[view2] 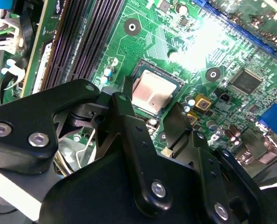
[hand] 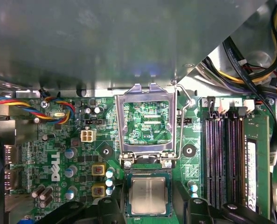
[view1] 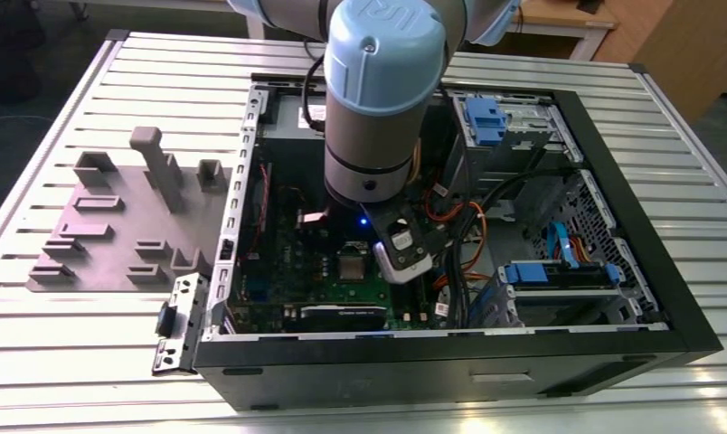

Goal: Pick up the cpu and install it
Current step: 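Place the cpu into insertion slot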

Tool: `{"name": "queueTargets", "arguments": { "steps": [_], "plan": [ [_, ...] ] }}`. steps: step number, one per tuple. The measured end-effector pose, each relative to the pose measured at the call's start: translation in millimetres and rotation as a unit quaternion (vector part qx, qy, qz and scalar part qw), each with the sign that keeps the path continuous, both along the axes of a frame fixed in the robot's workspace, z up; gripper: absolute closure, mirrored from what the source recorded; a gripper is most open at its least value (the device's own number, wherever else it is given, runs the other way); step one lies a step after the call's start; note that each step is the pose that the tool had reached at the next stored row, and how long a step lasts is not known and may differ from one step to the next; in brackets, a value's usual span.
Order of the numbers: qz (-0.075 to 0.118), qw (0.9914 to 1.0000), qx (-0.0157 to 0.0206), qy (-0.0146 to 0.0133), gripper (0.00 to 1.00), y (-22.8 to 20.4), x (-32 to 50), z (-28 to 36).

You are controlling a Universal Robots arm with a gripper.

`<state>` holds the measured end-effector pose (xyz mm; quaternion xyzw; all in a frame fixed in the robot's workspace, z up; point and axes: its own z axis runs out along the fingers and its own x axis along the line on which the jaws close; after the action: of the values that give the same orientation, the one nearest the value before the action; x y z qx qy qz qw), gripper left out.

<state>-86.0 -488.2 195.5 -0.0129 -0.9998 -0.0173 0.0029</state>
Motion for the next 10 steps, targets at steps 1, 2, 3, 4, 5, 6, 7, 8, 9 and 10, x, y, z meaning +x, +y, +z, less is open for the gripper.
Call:
{"name": "queueTargets", "arguments": {
  "steps": [1,2,3,4,5,6,7,8,9,10],
  "plan": [
    [0.0,1.0,0.0001,0.0,0.47,0.0,0.0,-0.1],
    [0.0,1.0,0.0001,-0.0001,0.47,0.0,0.0,-0.1],
    [0.0,1.0,0.0001,0.0,0.47,0.0,0.0,0.0],
    [0.0,1.0,0.0001,0.0,0.47,0.0,0.0,0.0],
    [0.0,1.0,0.0001,0.0,0.47,0.0,0.0,0.0],
    [0.0,1.0,0.0,0.0,0.47,0.0,0.0,0.1],
    [0.0,1.0,0.0,0.0,0.47,0.0,0.0,0.2],
    [0.0,1.0,-0.0002,0.0001,0.47,-0.1,0.0,0.8],
    [0.0,1.0,-0.0002,0.0001,0.47,-0.1,0.0,2.0],
    [0.0,1.0,0.0,0.0,0.47,0.0,0.0,3.1]
  ]
}}
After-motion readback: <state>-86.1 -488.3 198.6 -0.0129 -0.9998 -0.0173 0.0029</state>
